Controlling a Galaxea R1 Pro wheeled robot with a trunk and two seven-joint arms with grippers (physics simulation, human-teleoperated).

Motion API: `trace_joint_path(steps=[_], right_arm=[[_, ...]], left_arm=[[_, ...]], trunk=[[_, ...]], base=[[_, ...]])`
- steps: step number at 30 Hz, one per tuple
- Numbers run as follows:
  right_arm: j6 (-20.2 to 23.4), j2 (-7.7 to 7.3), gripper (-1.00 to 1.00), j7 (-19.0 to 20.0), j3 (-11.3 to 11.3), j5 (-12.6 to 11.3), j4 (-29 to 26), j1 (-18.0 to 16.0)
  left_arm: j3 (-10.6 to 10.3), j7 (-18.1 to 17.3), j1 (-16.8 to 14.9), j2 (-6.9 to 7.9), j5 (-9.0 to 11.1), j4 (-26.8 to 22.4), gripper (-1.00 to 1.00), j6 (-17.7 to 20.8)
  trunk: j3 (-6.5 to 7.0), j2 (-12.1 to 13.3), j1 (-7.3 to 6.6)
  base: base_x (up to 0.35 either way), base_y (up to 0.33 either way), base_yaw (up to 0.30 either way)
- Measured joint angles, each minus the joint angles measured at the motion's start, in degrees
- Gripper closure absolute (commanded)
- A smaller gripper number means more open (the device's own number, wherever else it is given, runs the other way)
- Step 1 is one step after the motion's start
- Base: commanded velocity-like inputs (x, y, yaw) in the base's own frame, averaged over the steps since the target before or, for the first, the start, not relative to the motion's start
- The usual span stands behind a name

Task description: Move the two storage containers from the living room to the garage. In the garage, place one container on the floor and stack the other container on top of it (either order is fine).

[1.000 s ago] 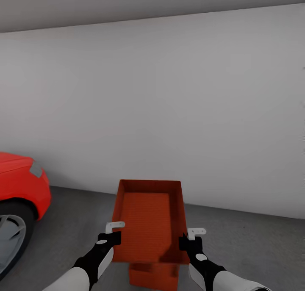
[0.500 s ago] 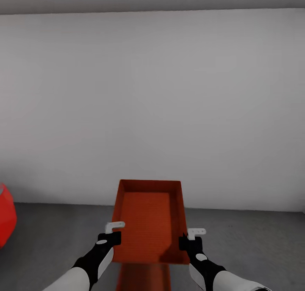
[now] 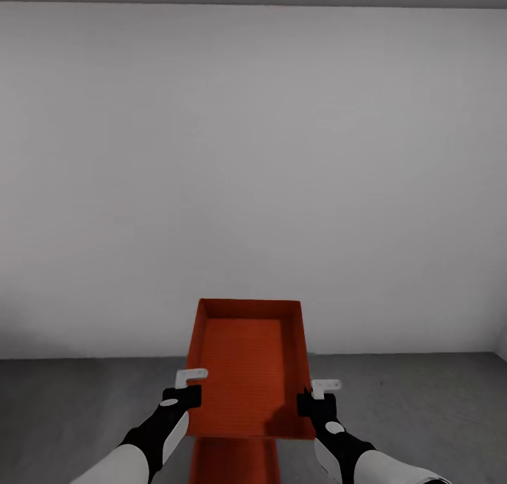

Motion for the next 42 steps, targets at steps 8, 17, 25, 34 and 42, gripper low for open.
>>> trace_joint_path(steps=[8,17,25,34,42], right_arm=[[0.0,0.04,1.00,-0.1,0.0,-0.1,0.0,0.0],[0.0,-0.02,1.00,0.0,-0.1,0.2,0.0,0.0],[0.1,-0.06,1.00,0.1,-0.2,0.4,0.0,0.0],[0.0,0.03,1.00,-0.1,0.0,0.1,0.0,0.0],[0.0,-0.01,1.00,0.0,-0.1,0.2,0.0,0.0]], left_arm=[[0.0,0.0,0.0,0.02,0.0,0.0,1.00,0.0],[0.0,0.0,0.0,-0.01,0.0,-0.1,1.00,0.0],[0.0,0.0,0.0,-0.02,0.1,0.0,1.00,0.0],[0.0,0.0,0.0,0.01,0.0,0.0,1.00,0.0],[0.0,0.0,0.0,0.00,0.0,0.0,1.00,0.0]], trunk=[[0.00,0.0,0.03],[0.00,0.0,0.03],[0.00,0.0,0.03],[0.00,0.0,0.03],[0.05,0.0,0.03]], base=[[0.068,0.019,0.000],[0.001,0.000,0.185],[0.000,0.000,0.040],[0.000,0.000,0.002],[0.000,0.000,0.057]])
